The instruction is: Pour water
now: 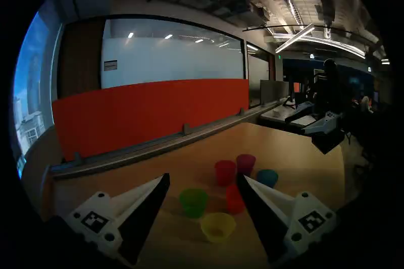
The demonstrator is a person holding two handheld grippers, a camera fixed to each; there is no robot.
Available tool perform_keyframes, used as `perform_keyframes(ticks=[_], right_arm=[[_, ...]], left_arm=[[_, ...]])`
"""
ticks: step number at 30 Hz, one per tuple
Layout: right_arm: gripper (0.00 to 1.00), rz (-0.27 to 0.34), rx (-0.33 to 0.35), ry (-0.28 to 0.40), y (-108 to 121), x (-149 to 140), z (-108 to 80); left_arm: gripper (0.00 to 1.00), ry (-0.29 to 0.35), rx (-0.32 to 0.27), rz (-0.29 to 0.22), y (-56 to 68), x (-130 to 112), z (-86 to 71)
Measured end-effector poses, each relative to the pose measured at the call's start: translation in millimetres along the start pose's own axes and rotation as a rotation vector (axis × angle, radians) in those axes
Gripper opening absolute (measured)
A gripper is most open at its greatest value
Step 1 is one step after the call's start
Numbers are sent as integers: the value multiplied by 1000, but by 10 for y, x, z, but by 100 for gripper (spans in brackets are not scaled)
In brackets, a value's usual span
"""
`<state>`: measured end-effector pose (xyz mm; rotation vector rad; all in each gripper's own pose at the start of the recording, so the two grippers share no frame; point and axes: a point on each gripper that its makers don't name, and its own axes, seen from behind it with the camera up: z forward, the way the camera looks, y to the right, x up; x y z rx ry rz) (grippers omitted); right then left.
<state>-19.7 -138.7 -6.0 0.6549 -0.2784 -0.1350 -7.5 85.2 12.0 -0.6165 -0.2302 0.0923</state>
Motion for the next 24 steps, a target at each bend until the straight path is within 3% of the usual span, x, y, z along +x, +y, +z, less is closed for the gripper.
perform_keyframes(ticks=[24], right_arm=[[100, 67, 24, -125, 77, -791, 365]], left_arm=[[98, -117, -64, 4, -77, -576, 431]])
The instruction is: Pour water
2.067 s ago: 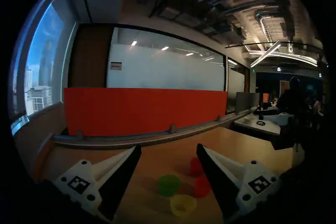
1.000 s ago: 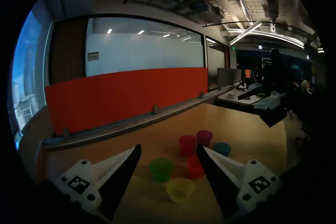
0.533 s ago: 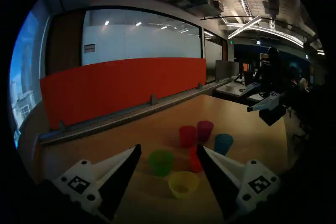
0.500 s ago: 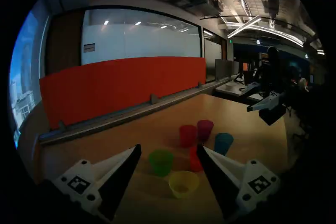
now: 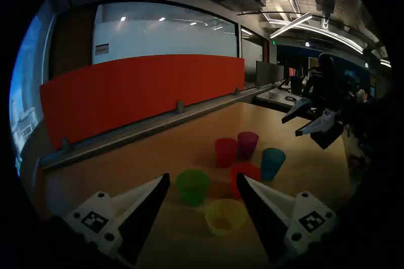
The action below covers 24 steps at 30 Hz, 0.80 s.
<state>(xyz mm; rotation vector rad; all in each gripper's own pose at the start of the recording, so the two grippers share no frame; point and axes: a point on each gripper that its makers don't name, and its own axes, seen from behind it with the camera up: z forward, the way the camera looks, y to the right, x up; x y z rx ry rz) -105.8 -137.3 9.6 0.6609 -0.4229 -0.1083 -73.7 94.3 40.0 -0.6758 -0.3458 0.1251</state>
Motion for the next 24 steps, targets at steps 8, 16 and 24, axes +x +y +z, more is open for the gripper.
perform_keyframes(ticks=[8, 16, 24], right_arm=[[99, -13, 3, -30, -20, -200, 110], [100, -34, 16, -64, -111, -405, 230], [100, -24, 31, -88, -158, -551, 353]], left_arm=[[98, -22, -13, 7, -27, -94, 131], [98, -42, -20, 9, -57, -182, 247], [98, -57, -28, 5, -76, -243, 335]])
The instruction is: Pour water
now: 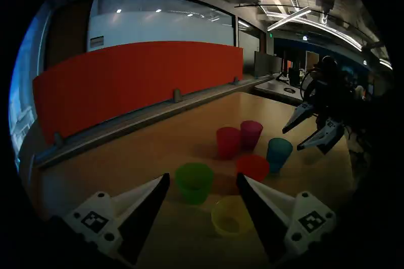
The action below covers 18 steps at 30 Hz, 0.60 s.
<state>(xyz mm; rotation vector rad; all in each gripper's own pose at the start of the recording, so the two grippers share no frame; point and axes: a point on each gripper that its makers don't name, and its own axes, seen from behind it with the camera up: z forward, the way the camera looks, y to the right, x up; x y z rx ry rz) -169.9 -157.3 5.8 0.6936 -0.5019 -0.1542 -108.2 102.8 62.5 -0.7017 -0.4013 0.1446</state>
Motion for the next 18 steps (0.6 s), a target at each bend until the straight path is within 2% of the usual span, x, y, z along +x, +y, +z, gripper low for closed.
perform_keyframes(ticks=[6, 18], right_arm=[[100, -1, 8, -14, -6, -73, 115], [100, -26, 14, -32, 13, -163, 354]], left_arm=[[98, -11, -5, 2, -7, -48, 50], [98, -40, -5, -5, -115, -143, 189]])
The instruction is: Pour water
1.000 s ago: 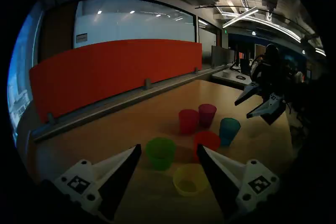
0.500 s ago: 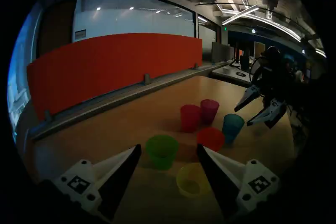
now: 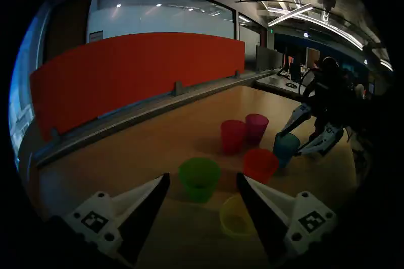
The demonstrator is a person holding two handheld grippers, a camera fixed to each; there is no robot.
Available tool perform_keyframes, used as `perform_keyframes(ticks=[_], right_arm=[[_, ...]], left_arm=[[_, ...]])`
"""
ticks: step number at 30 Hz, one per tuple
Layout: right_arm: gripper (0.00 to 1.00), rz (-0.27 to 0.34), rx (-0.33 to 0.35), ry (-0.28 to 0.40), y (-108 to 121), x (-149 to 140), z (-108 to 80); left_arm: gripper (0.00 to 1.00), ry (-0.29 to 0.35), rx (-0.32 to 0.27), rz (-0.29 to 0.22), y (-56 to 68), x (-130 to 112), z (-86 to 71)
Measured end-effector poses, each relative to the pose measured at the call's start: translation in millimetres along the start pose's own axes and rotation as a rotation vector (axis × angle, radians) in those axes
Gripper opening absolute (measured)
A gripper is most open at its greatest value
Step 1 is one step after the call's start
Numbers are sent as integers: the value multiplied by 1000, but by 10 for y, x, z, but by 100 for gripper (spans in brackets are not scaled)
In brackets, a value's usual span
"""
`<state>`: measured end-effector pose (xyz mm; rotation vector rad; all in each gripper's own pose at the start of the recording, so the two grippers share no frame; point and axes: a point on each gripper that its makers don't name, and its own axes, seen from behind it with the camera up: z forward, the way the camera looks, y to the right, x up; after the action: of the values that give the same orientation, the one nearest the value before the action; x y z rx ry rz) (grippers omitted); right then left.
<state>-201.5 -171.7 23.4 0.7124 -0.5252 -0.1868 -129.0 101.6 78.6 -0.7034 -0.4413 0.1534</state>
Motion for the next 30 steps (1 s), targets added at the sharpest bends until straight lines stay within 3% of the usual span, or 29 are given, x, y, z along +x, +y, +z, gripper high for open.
perform_keyframes(ticks=[8, 14, 30], right_arm=[[100, 2, 2, -8, 30, -27, 119], [92, 23, 15, -4, 23, -34, 161], [91, 3, 17, -6, 63, -38, 155]], left_arm=[[98, -16, -4, -1, -36, -38, 86], [98, -31, -5, -4, -62, -77, 136], [98, -101, -41, 19, 1, -176, 348]])
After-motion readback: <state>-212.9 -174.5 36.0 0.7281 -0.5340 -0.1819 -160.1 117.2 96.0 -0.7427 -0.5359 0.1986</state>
